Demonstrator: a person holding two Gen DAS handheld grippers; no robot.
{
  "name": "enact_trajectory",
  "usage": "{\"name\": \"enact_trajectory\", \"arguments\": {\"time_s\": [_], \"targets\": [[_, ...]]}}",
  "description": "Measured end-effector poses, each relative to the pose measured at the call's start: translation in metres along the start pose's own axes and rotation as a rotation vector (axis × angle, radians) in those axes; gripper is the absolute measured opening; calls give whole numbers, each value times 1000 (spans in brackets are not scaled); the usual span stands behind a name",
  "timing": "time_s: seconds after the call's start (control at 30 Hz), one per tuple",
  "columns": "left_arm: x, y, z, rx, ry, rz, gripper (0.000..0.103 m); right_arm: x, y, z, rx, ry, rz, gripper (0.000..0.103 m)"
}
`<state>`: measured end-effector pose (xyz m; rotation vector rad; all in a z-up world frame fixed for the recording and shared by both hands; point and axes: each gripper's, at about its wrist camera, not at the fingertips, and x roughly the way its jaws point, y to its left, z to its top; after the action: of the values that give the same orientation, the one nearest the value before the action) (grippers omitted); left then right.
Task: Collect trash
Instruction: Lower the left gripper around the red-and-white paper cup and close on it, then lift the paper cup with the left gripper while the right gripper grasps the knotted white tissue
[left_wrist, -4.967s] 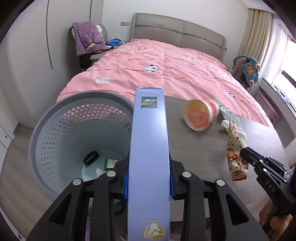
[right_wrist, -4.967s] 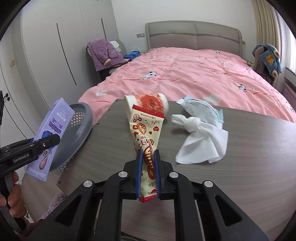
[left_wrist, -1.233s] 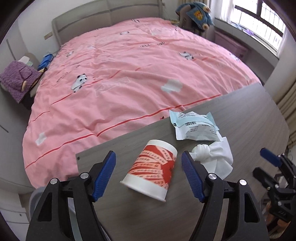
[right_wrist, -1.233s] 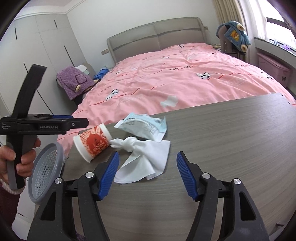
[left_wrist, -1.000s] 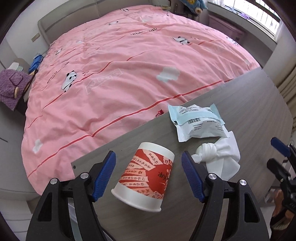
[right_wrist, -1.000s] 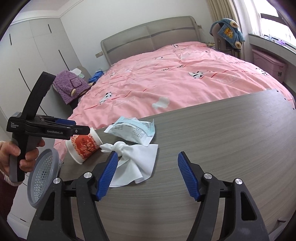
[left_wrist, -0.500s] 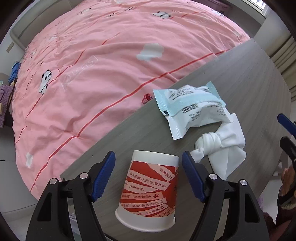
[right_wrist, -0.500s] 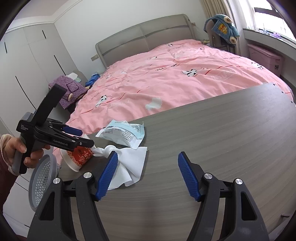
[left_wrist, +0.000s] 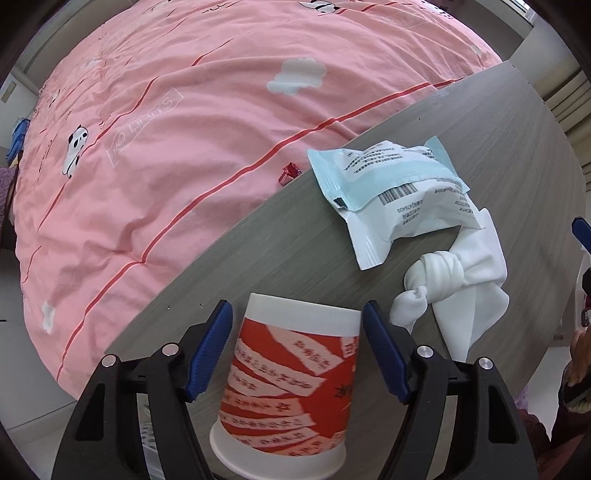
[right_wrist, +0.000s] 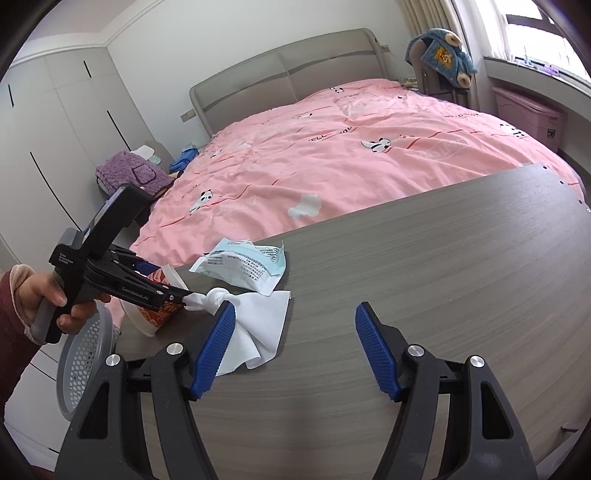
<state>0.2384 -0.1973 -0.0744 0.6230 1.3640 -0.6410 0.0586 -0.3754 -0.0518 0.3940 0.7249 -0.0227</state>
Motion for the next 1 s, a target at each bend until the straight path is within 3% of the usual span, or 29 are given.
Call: {"name": "enact_trajectory", "arguments": {"time_s": [0.03, 0.1, 0.37, 0.63, 1.0], "targets": [[0, 0, -1, -5, -3, -2, 60, -1, 0, 0, -1, -1, -1, 66], [-1, 1, -4, -22, -16, -10, 56, -2, 1, -1, -2, -3, -2, 66], [-27, 11, -30, -140, -169, -22, 56, -6, 12, -3, -21, -5, 5, 66], [-47, 2, -80, -291, -376, 64, 56, -6, 28, -8, -56, -4, 25, 66], [-60, 0, -138, -500, -564, 136, 56, -1, 45, -27, -110, 11, 37, 66]]}}
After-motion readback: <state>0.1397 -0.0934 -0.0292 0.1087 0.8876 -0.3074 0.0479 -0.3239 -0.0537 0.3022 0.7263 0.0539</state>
